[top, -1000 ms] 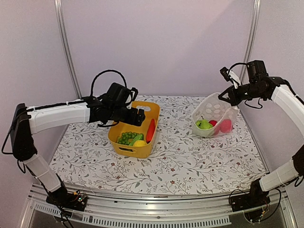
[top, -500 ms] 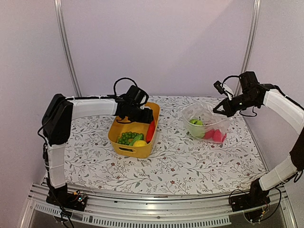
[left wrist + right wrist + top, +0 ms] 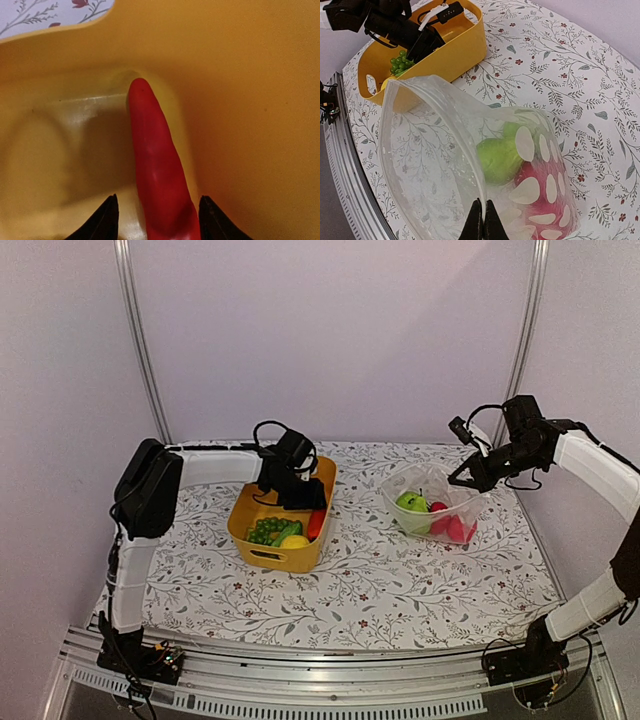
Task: Place the food in the zip-top bag and seal the zipper
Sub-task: Pick up the fake vegetable from the bin, then place the fake vegetable in the zipper food storage bag, then pass from the right arm to the left
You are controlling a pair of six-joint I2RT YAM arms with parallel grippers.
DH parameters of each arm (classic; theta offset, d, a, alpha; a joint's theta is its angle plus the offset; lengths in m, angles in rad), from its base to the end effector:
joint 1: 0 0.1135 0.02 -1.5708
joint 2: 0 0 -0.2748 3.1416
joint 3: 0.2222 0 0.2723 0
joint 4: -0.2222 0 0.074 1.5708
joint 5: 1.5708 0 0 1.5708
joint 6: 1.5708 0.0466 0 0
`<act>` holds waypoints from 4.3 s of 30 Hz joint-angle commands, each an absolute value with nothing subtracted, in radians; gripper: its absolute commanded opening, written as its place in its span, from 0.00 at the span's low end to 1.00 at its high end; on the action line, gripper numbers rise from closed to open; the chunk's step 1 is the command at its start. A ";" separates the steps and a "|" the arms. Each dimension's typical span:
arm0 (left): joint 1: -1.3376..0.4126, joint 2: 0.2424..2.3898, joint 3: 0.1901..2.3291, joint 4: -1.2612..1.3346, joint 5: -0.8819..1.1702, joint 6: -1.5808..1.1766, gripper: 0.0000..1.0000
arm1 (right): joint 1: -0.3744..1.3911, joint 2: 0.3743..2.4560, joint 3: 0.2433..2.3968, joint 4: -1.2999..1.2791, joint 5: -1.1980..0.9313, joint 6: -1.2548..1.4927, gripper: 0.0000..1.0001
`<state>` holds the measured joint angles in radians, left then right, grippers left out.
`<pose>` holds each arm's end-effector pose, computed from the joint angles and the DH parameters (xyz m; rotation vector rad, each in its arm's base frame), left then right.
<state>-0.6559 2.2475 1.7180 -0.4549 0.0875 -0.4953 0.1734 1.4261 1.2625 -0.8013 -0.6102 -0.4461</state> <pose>0.4082 -0.3193 0.1451 0.2471 2.6346 -0.5320 0.3068 0.0808 0.3092 -0.9533 2.2062 0.6446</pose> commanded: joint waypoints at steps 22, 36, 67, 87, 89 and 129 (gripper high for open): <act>-0.634 2.108 1.796 -0.598 0.004 -0.469 0.24 | 0.168 1.326 1.250 -0.799 -0.636 -0.403 0.00; -0.840 1.570 1.529 -0.134 0.013 -0.223 0.22 | 0.266 1.248 1.241 -0.865 -0.660 -0.455 0.00; -1.146 2.019 1.446 1.013 0.133 -0.165 0.22 | 0.359 1.310 1.336 -0.931 -0.764 -0.408 0.00; -1.189 2.020 1.390 0.965 0.002 -0.043 0.80 | 0.304 1.313 1.344 -0.908 -0.730 -0.343 0.00; -1.190 1.981 1.420 0.884 -0.026 -0.034 0.83 | 0.300 1.312 1.338 -0.900 -0.717 -0.338 0.00; -1.132 2.020 1.911 -0.419 -0.137 -0.347 0.02 | 0.294 1.241 1.346 -0.887 -0.397 -0.361 0.12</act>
<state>-1.1488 2.1174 1.9255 -0.4385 -0.1364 -0.4004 0.2993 1.2705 1.2995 -0.8707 -0.5129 -0.3401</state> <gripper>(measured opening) 0.043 0.096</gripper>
